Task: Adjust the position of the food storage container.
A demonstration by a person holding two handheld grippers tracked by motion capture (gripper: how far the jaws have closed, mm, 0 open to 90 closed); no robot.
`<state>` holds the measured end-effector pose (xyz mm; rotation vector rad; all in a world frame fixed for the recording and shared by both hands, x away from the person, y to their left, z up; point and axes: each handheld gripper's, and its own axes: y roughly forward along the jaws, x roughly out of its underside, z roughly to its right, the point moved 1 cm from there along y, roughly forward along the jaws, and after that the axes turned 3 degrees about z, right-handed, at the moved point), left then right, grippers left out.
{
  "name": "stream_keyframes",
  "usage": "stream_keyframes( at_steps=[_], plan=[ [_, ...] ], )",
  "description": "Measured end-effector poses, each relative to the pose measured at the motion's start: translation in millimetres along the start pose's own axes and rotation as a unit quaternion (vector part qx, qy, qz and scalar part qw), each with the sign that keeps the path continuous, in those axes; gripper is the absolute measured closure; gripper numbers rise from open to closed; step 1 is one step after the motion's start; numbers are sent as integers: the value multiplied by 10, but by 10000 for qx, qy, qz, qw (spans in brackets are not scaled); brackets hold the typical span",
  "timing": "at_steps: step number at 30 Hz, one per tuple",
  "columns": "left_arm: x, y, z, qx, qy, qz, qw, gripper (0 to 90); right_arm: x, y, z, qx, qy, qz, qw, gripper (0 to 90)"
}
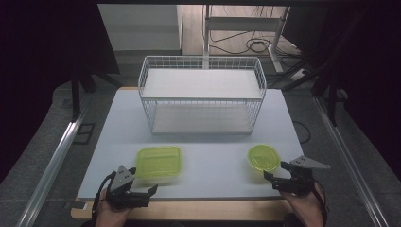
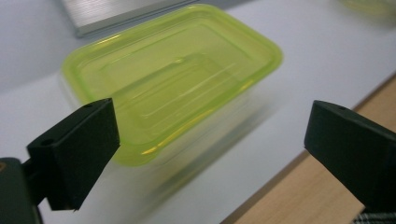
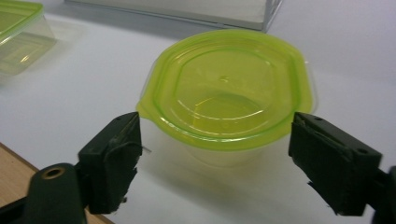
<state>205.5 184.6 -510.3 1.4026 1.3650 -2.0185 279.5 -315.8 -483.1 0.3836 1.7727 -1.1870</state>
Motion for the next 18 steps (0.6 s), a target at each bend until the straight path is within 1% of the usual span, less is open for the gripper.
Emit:
stream_keyframes(
  at_steps=[3,9,11,14,18],
  plan=[
    [-10,6,37,36,116,33,9999,51,-3,-19,23,-37,46,70,10000,221],
    [-27,-9,67,46,211,130,9997,117,-16,-16,-26,-72,-99,87,9999,234],
    [-26,-4,73,90,240,113,9996,149,-17,-8,-36,-73,-147,80,9998,239],
    [-24,11,89,103,282,71,9995,171,-15,-7,-37,-77,-155,81,9998,242],
    [-26,17,96,54,314,59,9995,187,-19,-17,-37,-60,-161,104,9998,258]
  ],
)
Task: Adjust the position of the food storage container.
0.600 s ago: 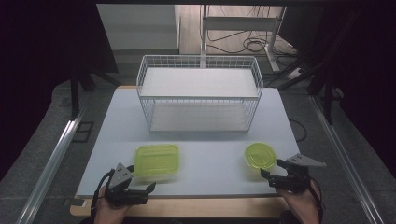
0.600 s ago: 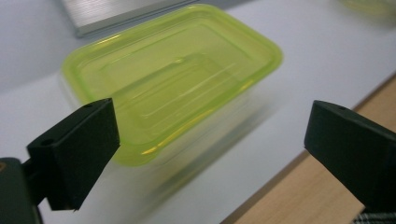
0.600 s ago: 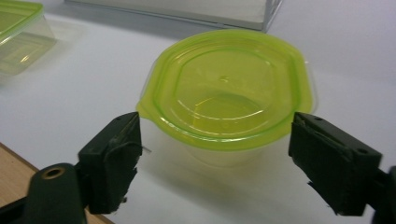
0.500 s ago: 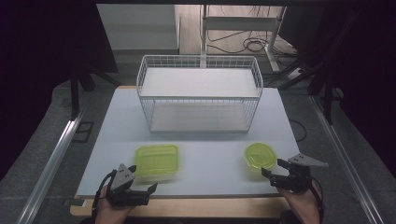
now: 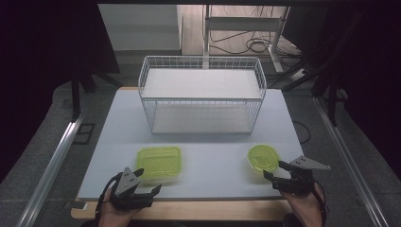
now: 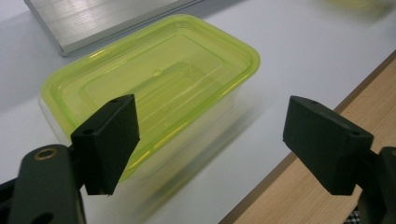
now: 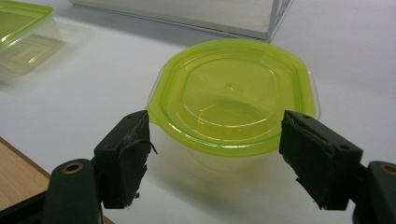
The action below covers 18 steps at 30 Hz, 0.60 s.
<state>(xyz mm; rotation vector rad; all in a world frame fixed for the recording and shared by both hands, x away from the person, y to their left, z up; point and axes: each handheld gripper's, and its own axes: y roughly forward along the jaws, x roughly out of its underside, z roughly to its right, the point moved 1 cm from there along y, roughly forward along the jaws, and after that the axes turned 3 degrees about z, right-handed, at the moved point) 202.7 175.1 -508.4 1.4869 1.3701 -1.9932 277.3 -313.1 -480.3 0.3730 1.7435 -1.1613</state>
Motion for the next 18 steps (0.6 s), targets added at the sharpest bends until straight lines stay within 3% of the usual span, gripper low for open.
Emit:
stream_keyframes(
  at_steps=[9,18],
  plan=[
    [19,5,-40,-1,-147,88,9999,140,-9,-5,-32,-108,-92,-11,9999,355],
    [20,-1,-54,-50,-165,129,9998,120,-46,-8,-92,-164,-257,-91,9995,503]
  ],
)
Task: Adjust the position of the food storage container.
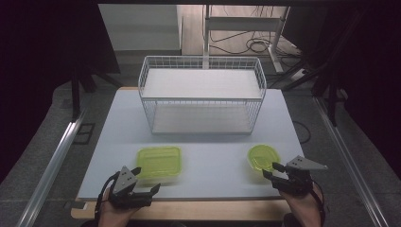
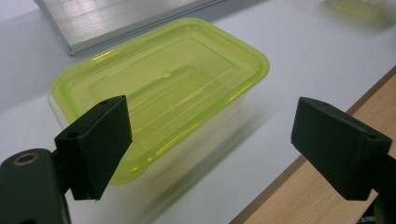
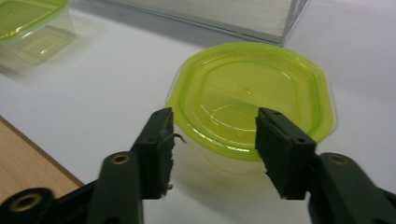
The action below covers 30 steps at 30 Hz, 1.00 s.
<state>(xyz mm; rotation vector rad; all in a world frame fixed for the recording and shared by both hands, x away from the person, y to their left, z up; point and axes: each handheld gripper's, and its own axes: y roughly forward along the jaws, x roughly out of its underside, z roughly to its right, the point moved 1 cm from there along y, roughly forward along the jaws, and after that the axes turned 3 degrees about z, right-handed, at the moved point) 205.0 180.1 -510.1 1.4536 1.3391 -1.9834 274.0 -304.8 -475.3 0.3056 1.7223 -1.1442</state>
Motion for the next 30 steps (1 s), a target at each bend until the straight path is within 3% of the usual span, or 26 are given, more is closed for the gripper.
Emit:
stream_keyframes(
  at_steps=[4,12,24,30],
  plan=[
    [-1,-9,-7,-16,-30,43,10000,102,-53,18,-39,-97,-133,-30,9999,594],
    [0,-20,-21,-16,-48,109,9999,63,-224,136,-150,-474,-410,-193,9978,864],
    [6,0,-22,-58,-9,75,10000,41,-426,436,-271,-697,-683,-422,9943,889],
    [12,10,-24,-80,-28,39,10000,35,-397,609,-262,-705,-709,-711,9924,890]
  ],
)
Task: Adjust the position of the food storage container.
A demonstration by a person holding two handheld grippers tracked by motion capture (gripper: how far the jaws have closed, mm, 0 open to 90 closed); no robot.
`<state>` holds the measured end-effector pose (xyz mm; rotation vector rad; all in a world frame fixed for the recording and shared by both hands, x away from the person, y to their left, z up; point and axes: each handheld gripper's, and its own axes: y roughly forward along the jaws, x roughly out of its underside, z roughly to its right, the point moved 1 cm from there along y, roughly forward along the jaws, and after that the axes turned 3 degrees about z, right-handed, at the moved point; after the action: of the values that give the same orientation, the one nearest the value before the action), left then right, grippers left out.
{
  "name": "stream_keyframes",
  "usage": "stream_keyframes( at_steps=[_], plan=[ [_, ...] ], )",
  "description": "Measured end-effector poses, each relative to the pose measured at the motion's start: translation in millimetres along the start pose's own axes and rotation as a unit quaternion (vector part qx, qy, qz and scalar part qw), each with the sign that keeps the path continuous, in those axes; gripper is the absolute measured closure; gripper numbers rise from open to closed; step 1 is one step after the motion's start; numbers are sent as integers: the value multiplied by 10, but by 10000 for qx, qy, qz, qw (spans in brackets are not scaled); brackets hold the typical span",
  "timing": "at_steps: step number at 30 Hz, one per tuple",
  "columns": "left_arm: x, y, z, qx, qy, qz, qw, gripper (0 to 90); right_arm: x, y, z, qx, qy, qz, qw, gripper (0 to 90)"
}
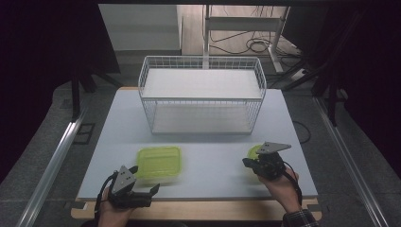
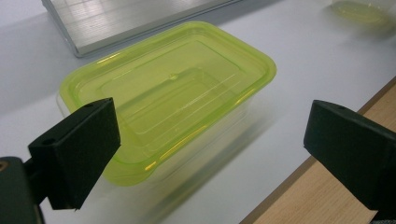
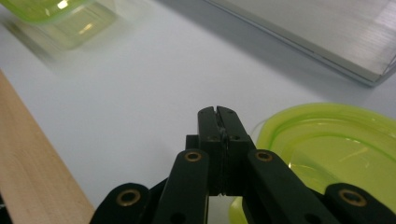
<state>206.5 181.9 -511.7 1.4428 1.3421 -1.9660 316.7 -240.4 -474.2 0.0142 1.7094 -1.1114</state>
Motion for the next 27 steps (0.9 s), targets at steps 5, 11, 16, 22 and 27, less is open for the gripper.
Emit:
stream_keyframes(
  at_steps=[5,11,16,22,27],
  plan=[
    [5,14,8,9,24,-58,10000,33,37,1,71,-26,135,24,9999,891],
    [5,27,20,-27,81,-146,9999,28,73,-40,160,86,223,80,9997,890],
    [7,28,15,-48,57,-152,9999,24,109,-79,261,217,327,144,9991,890],
    [7,33,13,-50,56,-172,9998,25,142,-125,378,384,465,189,9980,891],
    [4,48,27,-136,105,-298,9994,26,168,-159,476,552,562,227,9966,891]
  ],
)
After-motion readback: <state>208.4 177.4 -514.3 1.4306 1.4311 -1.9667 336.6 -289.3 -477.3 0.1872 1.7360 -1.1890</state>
